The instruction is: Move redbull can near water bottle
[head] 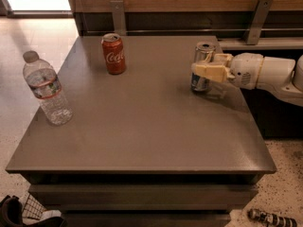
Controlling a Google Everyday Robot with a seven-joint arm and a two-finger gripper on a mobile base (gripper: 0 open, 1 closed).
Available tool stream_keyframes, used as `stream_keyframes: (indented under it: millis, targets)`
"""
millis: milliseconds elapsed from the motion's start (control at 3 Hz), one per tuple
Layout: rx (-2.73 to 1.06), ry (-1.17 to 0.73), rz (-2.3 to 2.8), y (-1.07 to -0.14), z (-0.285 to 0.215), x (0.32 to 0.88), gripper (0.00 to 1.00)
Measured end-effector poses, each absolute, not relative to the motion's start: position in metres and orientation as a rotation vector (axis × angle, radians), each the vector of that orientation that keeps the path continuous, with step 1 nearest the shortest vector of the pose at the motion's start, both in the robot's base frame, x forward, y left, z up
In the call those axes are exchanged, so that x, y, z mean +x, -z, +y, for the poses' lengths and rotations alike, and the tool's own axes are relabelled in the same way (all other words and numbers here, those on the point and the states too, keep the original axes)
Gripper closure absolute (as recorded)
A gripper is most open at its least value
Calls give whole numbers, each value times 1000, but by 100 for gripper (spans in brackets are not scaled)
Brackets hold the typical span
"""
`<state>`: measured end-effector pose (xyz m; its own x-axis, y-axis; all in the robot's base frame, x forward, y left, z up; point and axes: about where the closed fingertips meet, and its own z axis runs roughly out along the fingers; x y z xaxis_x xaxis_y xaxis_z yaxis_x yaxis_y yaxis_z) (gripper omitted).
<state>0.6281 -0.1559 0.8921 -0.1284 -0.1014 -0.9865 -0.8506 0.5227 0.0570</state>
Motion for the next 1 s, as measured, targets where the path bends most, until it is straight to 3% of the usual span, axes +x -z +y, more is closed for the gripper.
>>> stream_keyframes:
  millis: [1000]
  targets:
    - [-953, -903, 1509, -968, -11, 515, 100]
